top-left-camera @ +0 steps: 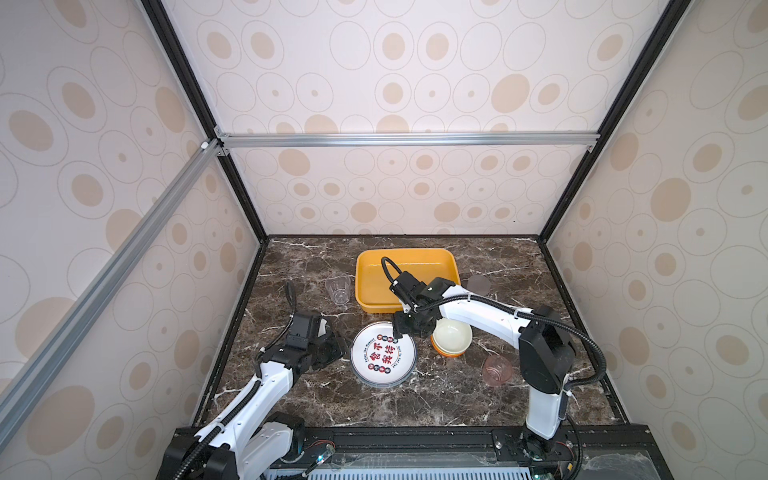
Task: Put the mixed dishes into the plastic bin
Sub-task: 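Lower the right gripper onto the rim of the top white plate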
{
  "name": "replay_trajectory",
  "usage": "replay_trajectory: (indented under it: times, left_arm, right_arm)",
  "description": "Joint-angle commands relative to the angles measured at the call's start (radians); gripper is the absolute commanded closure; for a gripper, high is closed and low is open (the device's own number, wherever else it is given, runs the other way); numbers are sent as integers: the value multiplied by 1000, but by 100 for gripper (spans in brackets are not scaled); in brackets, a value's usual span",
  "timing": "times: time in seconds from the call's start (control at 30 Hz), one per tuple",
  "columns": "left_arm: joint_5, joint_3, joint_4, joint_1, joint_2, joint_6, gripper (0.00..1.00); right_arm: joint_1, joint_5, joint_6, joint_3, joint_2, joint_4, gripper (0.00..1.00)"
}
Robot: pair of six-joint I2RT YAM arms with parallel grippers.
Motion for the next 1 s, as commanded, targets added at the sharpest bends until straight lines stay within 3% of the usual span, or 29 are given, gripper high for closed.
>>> replay_trajectory:
  times: [0.0,0.77,0.97]
  left_arm:
    - [-5,-10,23,-9,2,-19,44]
    - [-8,-49,58,-20,-16,-48,45]
    - [-6,-60,66,-21,-17,-53,45]
  right_arm:
    - [10,11,32,-11,28,10,32]
    - [16,26,67,-50,47,51,29]
    - [18,8,71,-60,47,69,33]
